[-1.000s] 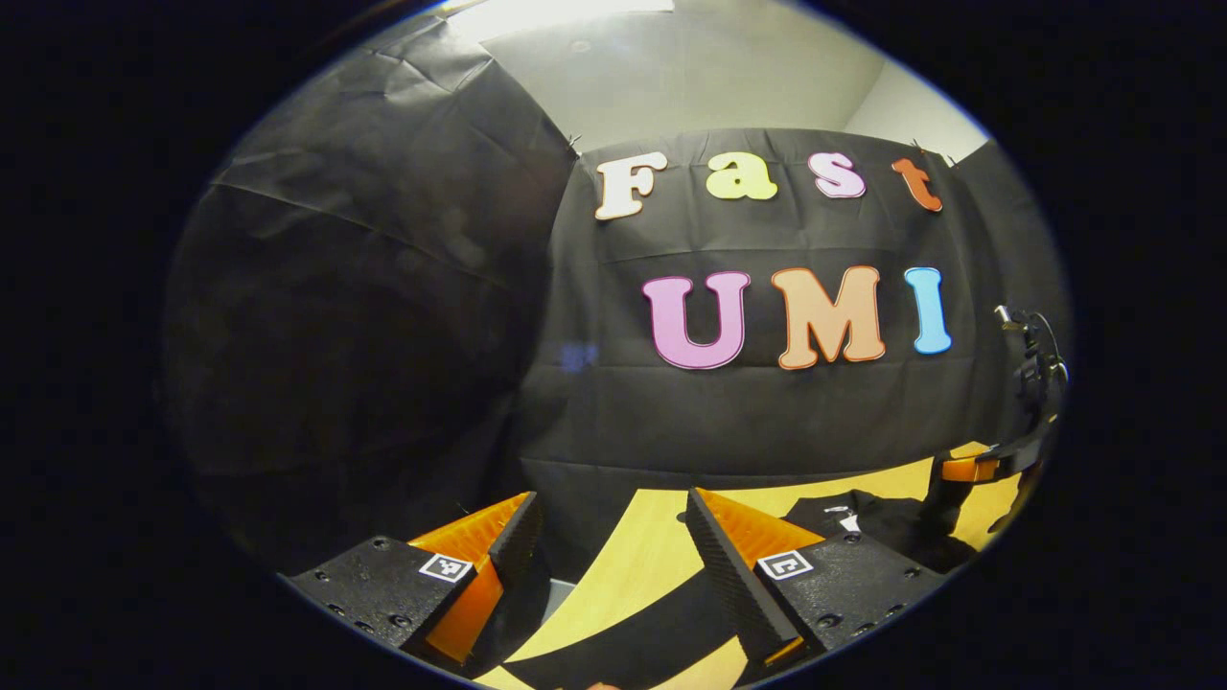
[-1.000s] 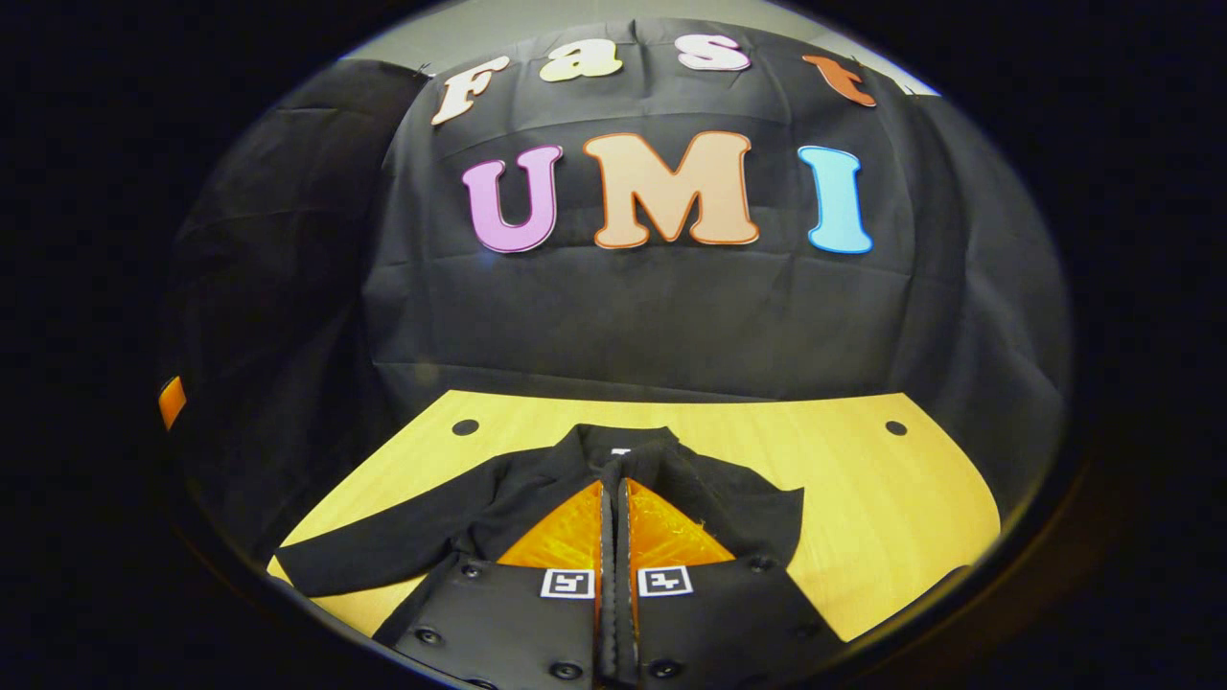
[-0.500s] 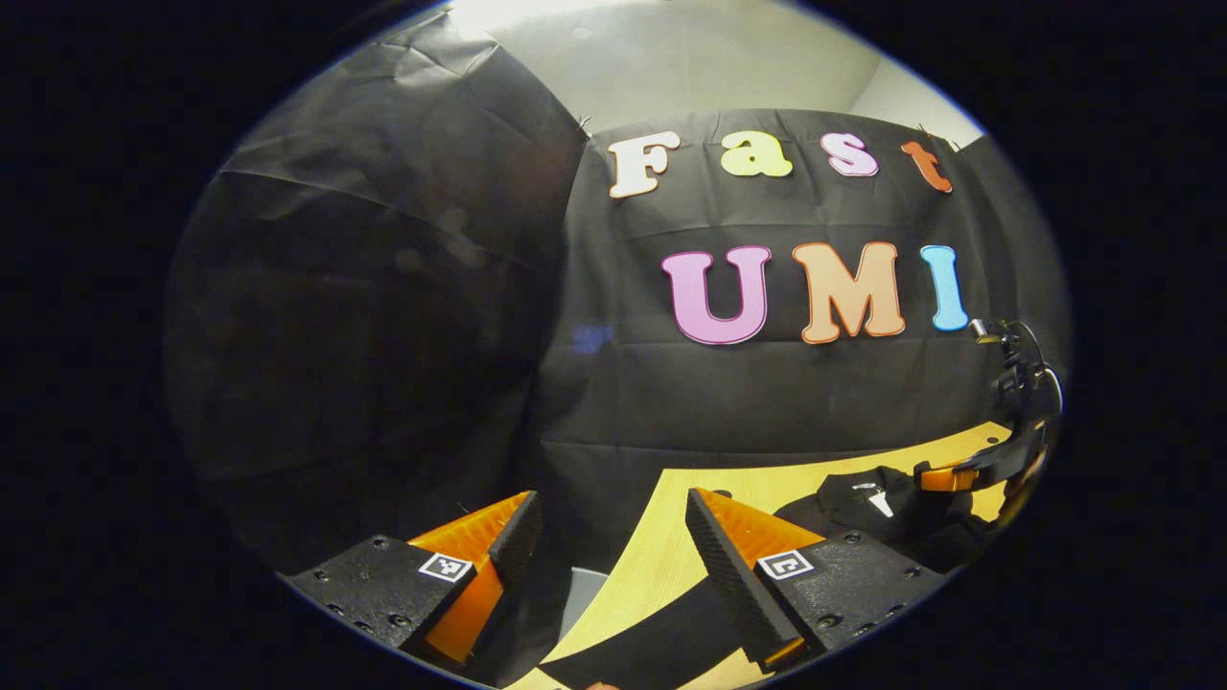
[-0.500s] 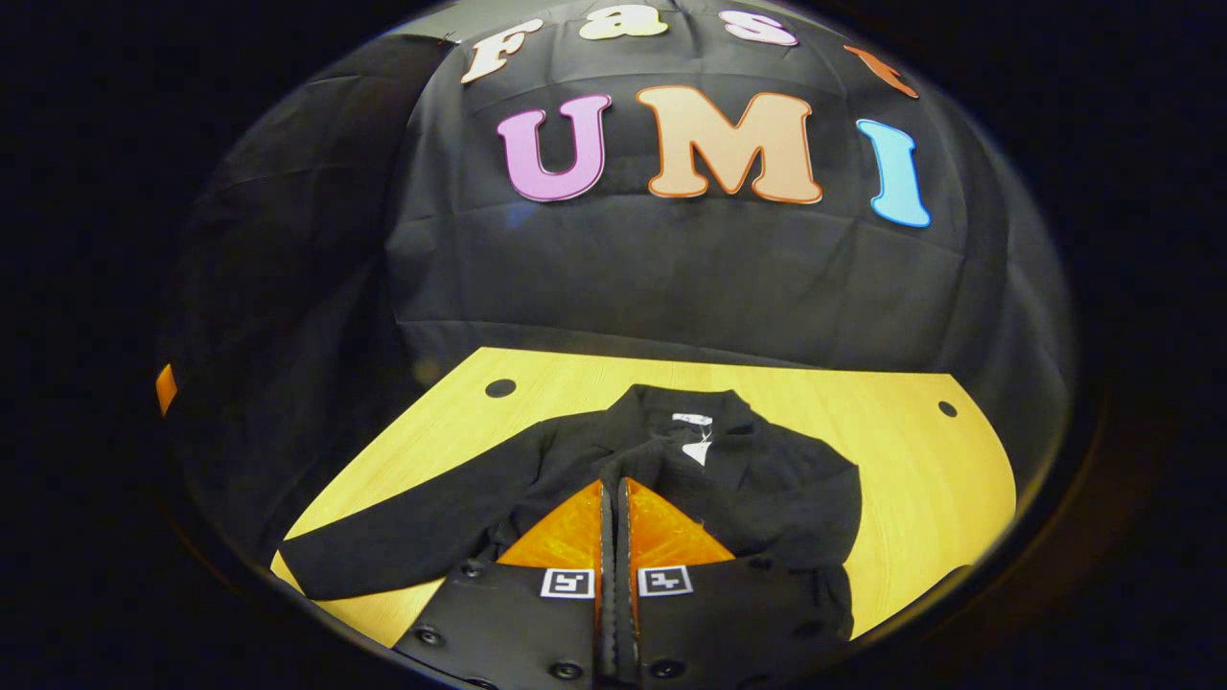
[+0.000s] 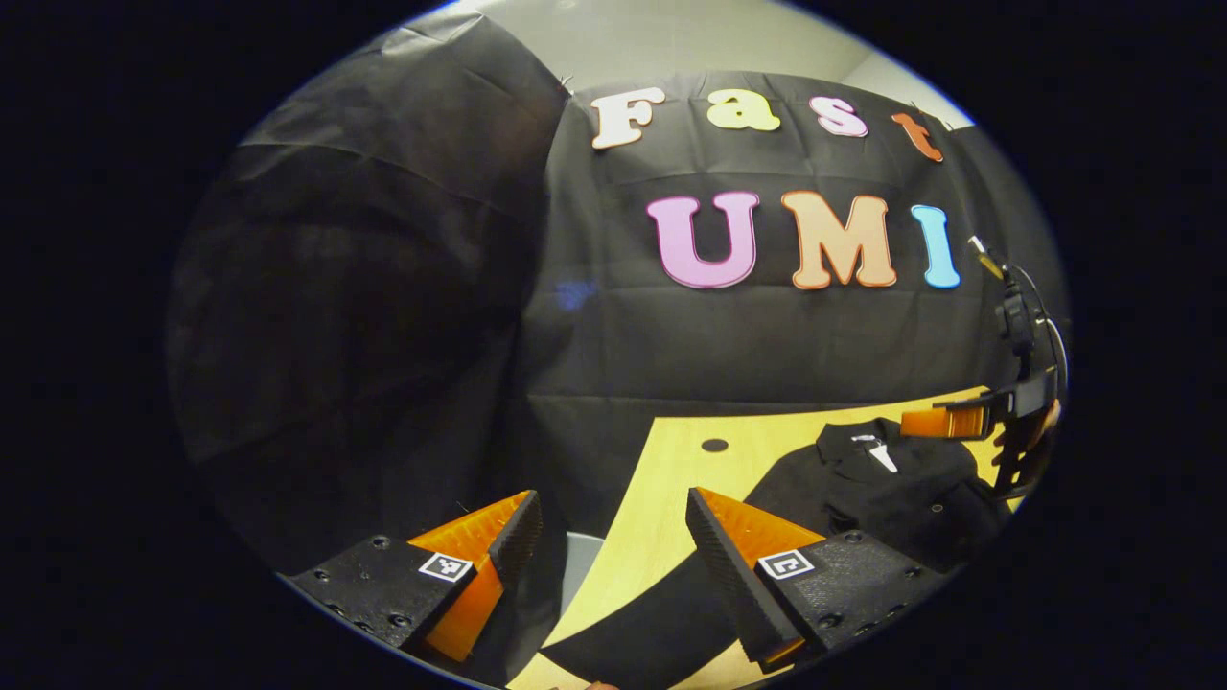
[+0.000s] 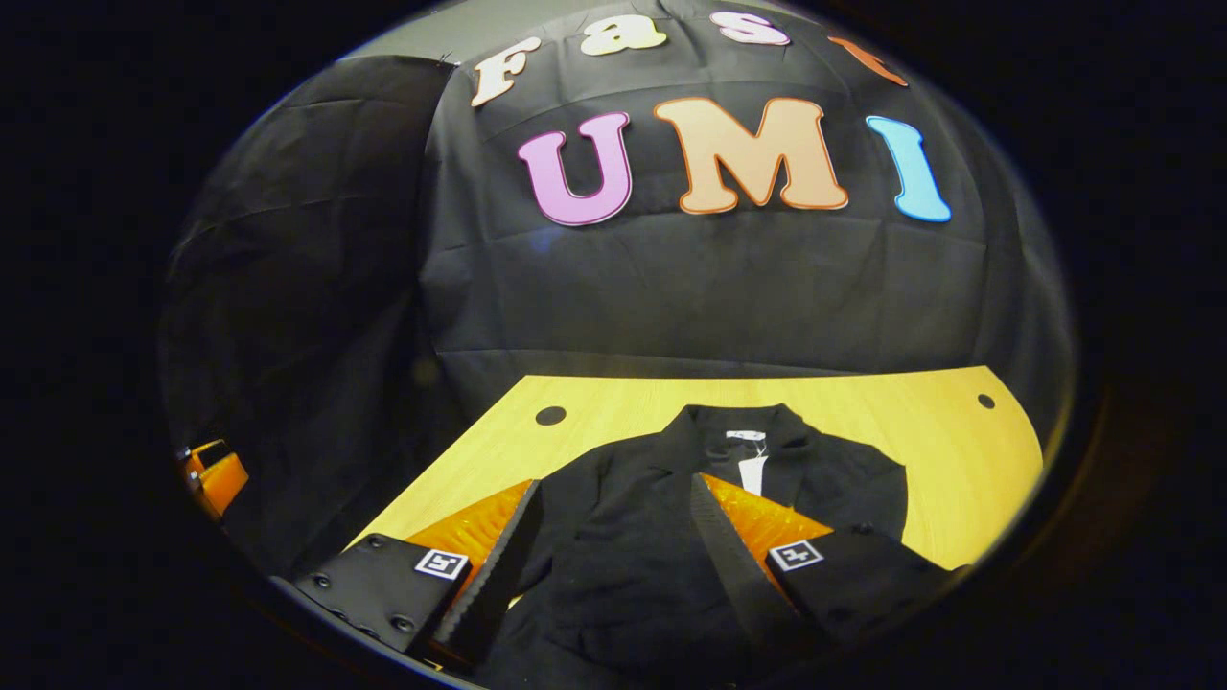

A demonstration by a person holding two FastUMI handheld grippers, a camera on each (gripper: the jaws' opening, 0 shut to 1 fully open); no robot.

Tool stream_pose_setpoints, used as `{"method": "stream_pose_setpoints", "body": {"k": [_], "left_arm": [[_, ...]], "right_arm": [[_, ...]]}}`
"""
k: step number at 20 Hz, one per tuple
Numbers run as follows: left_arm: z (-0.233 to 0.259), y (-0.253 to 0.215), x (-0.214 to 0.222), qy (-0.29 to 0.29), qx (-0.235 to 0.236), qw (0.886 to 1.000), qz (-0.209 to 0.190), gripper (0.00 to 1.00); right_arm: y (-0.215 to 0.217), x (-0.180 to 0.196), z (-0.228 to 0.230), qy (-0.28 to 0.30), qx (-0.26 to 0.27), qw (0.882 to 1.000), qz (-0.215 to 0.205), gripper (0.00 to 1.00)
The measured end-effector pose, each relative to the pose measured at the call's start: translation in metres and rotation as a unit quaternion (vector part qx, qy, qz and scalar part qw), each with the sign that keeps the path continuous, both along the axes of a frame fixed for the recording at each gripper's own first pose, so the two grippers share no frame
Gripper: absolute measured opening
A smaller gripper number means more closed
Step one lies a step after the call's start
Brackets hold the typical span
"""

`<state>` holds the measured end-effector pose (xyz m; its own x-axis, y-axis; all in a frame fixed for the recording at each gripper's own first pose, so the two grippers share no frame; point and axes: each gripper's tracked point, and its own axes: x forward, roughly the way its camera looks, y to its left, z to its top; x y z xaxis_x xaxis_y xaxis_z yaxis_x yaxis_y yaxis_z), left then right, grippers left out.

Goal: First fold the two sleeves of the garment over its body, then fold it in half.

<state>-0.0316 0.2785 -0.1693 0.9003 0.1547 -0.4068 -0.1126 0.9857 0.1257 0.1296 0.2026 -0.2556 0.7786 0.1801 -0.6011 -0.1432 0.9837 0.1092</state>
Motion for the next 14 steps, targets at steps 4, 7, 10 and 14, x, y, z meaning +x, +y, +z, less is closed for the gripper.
{"method": "stream_pose_setpoints", "body": {"k": [4,7,10,14], "left_arm": [[-0.04,-0.001,-0.008,0.053,-0.028,0.998,0.009,0.93],[-0.067,0.0,-0.015,0.083,-0.027,0.996,0.009,0.93],[-0.098,-0.004,-0.028,0.126,-0.023,0.992,0.008,0.93],[-0.131,-0.011,-0.05,0.177,-0.04,0.983,0.01,0.94]], "right_arm": [[-0.021,0.0,0.002,0.003,-0.011,1.0,-0.02,0.98],[-0.033,-0.001,0.004,0.003,-0.019,0.999,-0.028,0.98],[-0.041,-0.004,0.003,0.007,-0.031,0.999,-0.029,0.94],[-0.048,-0.007,0.004,0.01,-0.04,0.999,-0.03,0.99]]}}
